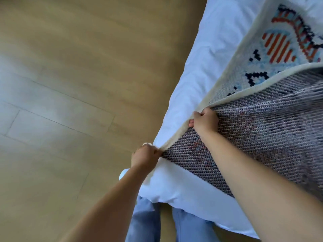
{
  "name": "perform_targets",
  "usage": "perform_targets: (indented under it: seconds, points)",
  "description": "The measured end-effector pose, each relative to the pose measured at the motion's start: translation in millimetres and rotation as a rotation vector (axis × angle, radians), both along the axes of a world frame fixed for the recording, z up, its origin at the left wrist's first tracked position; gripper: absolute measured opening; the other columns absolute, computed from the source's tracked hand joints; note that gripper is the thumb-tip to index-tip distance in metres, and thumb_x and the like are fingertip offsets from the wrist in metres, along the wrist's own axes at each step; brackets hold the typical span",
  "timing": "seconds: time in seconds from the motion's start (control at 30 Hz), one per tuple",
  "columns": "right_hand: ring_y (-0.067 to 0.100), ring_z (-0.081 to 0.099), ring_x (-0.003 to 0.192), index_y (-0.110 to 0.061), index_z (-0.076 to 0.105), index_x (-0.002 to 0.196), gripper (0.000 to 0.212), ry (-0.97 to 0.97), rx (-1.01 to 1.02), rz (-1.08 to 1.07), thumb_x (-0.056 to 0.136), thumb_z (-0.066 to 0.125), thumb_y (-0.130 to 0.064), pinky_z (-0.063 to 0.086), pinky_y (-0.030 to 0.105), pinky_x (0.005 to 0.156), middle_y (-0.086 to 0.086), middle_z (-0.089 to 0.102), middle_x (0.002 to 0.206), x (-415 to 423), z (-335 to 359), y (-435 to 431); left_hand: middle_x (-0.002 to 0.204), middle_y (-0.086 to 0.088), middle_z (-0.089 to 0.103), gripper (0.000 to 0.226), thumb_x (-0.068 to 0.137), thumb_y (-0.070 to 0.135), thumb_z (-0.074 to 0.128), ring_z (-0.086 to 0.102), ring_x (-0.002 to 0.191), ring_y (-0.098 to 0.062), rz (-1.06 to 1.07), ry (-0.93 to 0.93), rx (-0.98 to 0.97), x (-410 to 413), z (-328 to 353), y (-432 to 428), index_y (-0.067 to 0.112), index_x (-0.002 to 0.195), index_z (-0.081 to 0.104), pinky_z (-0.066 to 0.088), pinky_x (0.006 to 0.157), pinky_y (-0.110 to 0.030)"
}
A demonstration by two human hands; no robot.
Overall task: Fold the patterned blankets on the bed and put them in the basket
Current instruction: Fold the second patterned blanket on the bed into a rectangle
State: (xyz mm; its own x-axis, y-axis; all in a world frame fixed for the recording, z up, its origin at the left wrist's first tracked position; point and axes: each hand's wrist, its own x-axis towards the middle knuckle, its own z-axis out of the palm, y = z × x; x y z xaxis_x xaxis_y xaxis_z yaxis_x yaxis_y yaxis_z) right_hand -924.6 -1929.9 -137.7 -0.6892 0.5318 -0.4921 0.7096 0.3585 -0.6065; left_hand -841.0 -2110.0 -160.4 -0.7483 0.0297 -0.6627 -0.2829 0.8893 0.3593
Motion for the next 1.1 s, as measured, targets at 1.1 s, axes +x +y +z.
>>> perform_targets:
  seconds: [1.1]
  points:
    - [0.027, 0.057, 0.078, -0.009, 0.049, 0.096, 0.021, -0.321, 0.227, -0.464, 0.094, 0.043, -0.029, 0.044, 0.032, 0.063, 0.007, 0.054, 0.088, -108.0, 93.5, 108.4, 0.125, -0.007, 0.052, 0.032, 0.091, 0.016, 0.040, 0.048, 0.115, -0.026, -1.579, 0.387, 0.081, -333.2, 123.0, 251.4, 0.015, 0.123, 0.048, 0.040, 0.090, -0.037]
